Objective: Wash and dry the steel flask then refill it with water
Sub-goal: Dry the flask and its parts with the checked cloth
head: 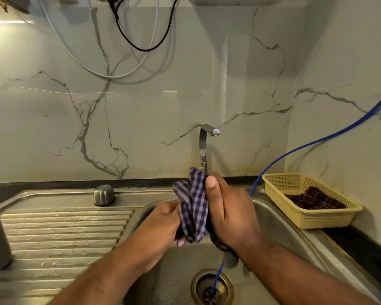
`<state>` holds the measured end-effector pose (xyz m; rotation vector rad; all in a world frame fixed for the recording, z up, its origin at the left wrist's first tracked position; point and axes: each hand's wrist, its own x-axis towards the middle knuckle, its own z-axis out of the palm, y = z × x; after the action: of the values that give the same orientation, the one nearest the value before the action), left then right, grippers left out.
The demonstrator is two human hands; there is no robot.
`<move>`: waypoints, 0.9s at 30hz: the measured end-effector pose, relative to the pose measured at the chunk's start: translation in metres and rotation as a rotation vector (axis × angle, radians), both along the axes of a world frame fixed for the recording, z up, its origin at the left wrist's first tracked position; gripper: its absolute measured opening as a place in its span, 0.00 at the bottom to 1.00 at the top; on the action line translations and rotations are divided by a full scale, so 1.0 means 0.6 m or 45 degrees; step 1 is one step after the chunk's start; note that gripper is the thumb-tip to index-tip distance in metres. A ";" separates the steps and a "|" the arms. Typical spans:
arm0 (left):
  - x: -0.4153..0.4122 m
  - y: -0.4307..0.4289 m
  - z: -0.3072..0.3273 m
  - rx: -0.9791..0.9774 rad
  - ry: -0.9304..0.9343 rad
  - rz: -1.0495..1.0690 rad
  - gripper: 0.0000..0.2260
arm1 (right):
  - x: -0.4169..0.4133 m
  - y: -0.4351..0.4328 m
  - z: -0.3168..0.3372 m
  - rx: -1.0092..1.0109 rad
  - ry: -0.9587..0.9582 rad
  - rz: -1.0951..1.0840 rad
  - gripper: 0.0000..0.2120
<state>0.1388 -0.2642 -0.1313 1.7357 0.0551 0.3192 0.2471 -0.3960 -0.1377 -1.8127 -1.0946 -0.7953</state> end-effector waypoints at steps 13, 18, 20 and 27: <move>0.017 0.026 -0.003 0.844 -0.446 0.306 0.13 | -0.002 -0.001 0.018 0.134 0.925 0.346 0.33; 0.012 0.028 0.001 0.311 -0.141 0.218 0.10 | -0.018 -0.008 0.021 -0.317 0.398 0.329 0.31; 0.008 0.033 0.004 -0.144 -0.049 0.028 0.11 | -0.010 -0.013 0.024 -0.451 0.215 0.381 0.25; 0.010 0.049 0.008 -0.501 0.008 -0.100 0.12 | 0.018 -0.032 0.032 -0.382 -0.171 0.604 0.33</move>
<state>0.1446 -0.2349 -0.1265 1.3451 0.0504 0.2276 0.2577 -0.4153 -0.1183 -1.6467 -1.7250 -0.4892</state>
